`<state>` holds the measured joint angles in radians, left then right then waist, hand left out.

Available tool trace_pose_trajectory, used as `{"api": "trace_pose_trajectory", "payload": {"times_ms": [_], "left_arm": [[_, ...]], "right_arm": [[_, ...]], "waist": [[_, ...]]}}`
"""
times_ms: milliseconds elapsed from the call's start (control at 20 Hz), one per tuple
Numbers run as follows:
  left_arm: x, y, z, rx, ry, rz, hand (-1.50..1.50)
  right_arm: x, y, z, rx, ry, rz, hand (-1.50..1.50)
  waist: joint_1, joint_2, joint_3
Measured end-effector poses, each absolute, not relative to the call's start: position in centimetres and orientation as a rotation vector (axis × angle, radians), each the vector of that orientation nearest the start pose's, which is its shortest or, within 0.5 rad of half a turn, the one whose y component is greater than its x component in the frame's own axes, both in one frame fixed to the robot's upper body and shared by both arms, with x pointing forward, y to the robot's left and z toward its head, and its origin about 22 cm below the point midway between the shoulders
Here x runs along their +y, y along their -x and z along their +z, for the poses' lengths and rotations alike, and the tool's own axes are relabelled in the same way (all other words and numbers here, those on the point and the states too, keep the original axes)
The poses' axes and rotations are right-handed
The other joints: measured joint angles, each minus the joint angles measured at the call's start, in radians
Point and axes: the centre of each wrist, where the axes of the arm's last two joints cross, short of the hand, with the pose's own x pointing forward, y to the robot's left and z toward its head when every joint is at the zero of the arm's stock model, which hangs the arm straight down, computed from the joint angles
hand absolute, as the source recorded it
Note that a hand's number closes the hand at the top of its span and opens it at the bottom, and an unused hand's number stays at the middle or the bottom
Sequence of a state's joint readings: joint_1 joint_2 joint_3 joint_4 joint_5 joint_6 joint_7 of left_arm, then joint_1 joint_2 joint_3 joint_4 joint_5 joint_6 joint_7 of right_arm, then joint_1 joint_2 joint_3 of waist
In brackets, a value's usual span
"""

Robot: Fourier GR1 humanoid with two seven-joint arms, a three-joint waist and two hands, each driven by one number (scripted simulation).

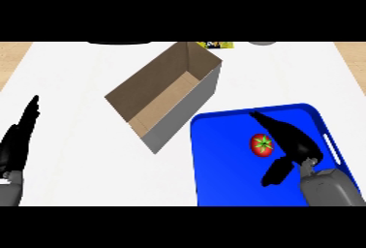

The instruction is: Pick the tomato from the tray and place it in the cardboard box

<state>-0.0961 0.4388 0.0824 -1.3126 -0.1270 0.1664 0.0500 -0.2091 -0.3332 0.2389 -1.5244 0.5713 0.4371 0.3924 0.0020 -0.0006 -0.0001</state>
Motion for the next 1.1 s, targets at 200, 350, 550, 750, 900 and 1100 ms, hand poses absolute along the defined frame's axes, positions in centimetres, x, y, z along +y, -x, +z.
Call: {"api": "trace_pose_trajectory", "payload": {"times_ms": [200,350,550,750,900,1100], "left_arm": [[35.9,-25.9,1.7,-1.365,-0.643,-0.208,0.0],[35.9,-25.5,1.3,-1.367,-0.649,-0.21,0.0],[36.0,-26.0,1.6,-1.365,-0.651,-0.212,0.0],[35.7,-25.9,1.5,-1.364,-0.651,-0.208,0.0],[35.6,-26.0,1.7,-1.36,-0.648,-0.207,0.0],[35.1,-26.1,1.8,-1.362,-0.651,-0.21,0.0]], "right_arm": [[-22.2,-28.9,2.4,-0.977,0.475,1.127,-1.5],[-22.4,-29.2,1.3,-0.98,0.511,1.119,1.5],[-22.3,-29.8,0.7,-1.06,0.633,1.117,1.5],[-22.5,-30.0,0.6,-1.101,0.721,1.125,1.5],[-23.6,-30.5,0.6,-1.141,0.725,1.167,1.5],[-24.5,-30.3,1.8,-1.203,0.736,1.227,1.5]], "waist": [[0.002,0.001,0.0],[0.002,-0.001,-0.001],[0.003,-0.003,-0.003],[0.001,-0.003,-0.004],[0.001,-0.003,-0.003],[-0.001,-0.001,-0.001]]}}
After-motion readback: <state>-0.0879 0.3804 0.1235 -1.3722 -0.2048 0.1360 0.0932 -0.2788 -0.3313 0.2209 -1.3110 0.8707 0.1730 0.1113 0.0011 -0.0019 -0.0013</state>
